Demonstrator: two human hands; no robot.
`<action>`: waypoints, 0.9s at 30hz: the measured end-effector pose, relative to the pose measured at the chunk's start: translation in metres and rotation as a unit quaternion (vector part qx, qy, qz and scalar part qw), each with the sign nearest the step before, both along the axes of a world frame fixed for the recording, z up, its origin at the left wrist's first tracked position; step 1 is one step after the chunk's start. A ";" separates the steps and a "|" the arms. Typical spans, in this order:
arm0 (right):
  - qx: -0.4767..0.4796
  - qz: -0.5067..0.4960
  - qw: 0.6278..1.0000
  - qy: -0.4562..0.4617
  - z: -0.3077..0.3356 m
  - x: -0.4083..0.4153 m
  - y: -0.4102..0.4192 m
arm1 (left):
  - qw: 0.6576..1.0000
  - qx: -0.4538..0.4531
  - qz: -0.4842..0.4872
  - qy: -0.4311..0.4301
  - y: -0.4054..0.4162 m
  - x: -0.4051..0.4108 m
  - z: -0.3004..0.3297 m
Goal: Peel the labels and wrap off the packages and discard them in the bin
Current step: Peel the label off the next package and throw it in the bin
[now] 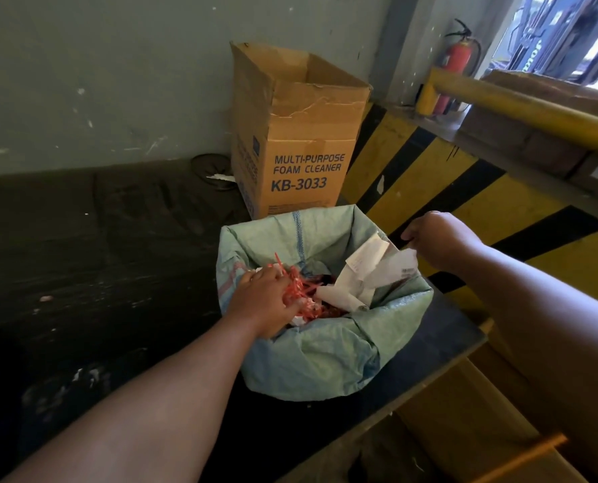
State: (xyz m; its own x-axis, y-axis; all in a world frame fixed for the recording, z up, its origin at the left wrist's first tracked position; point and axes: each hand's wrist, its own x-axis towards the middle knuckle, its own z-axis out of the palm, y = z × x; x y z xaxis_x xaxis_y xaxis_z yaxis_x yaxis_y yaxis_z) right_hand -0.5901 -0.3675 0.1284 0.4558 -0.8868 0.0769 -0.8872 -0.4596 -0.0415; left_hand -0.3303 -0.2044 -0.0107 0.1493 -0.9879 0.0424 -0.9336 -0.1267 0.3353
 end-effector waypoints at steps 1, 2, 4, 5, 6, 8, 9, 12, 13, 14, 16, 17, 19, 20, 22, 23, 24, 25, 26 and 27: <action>-0.006 0.008 1.000 0.002 -0.002 0.000 0.001 | 1.000 0.001 -0.002 0.002 0.000 0.000 -0.001; -0.011 0.010 1.000 0.004 -0.003 -0.001 0.003 | 1.000 -0.001 -0.003 0.004 0.000 0.000 -0.001; -0.010 -0.002 1.000 0.004 -0.004 0.000 0.008 | 1.000 -0.004 -0.004 0.007 0.000 0.000 -0.002; -0.008 -0.009 1.000 0.005 -0.005 0.000 0.009 | 1.000 -0.005 -0.004 0.007 0.000 0.000 -0.002; -0.005 -0.013 1.000 0.005 -0.007 0.000 0.009 | 1.000 -0.004 -0.004 0.006 0.000 0.000 -0.002; -0.005 -0.017 1.000 0.014 -0.008 0.001 0.012 | 1.000 -0.002 -0.005 0.007 0.000 0.001 -0.002; -0.010 -0.018 1.000 0.021 -0.008 0.002 0.012 | 1.000 -0.001 -0.005 0.007 0.000 0.001 -0.002; -0.029 -0.009 0.999 0.035 -0.007 0.001 0.015 | 1.000 -0.002 -0.007 0.004 0.001 0.000 -0.001; -0.036 0.001 0.998 0.043 -0.005 0.002 0.017 | 1.000 -0.002 -0.008 0.003 0.001 0.000 -0.002; -0.038 0.008 0.998 0.042 -0.004 0.002 0.017 | 1.000 -0.002 -0.009 0.002 0.001 0.000 -0.001; -0.020 0.012 0.999 0.028 -0.004 0.006 0.016 | 1.000 0.002 -0.011 -0.001 0.000 0.001 -0.002; -0.015 0.007 0.999 0.030 -0.004 0.011 0.017 | 1.000 0.005 -0.012 -0.001 0.000 0.002 -0.002; -0.003 0.000 1.000 0.031 -0.003 0.026 0.023 | 1.000 0.024 -0.019 0.002 0.000 0.003 0.001; 0.007 0.007 1.000 0.029 -0.003 0.035 0.026 | 0.999 0.038 -0.022 0.008 0.001 0.003 0.005; 0.033 0.040 0.998 0.041 0.001 0.057 0.038 | 0.997 0.064 -0.022 0.048 0.002 0.007 0.015; 0.051 0.059 0.996 0.048 0.004 0.071 0.044 | 0.995 0.067 -0.017 0.076 0.002 0.011 0.023; 0.069 0.079 0.993 0.050 0.006 0.086 0.050 | 0.994 0.062 -0.010 0.094 0.003 0.018 0.031; 0.084 0.096 0.991 0.052 0.007 0.103 0.056 | 0.994 0.052 -0.002 0.099 0.006 0.028 0.038; 0.089 0.116 0.988 0.058 0.008 0.122 0.063 | 0.995 0.043 0.008 0.092 0.010 0.040 0.047; 0.091 0.136 0.984 0.070 0.008 0.143 0.070 | 0.996 0.035 0.021 0.083 0.017 0.055 0.055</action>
State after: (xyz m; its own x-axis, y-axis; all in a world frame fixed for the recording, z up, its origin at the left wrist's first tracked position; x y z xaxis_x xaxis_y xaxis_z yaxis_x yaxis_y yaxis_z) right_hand -0.4470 -0.2978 0.1365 0.6731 -0.7238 -0.1518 -0.7352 -0.6772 -0.0311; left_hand -0.2753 -0.1875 0.0445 0.1900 -0.9802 -0.0558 -0.8598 -0.1935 0.4726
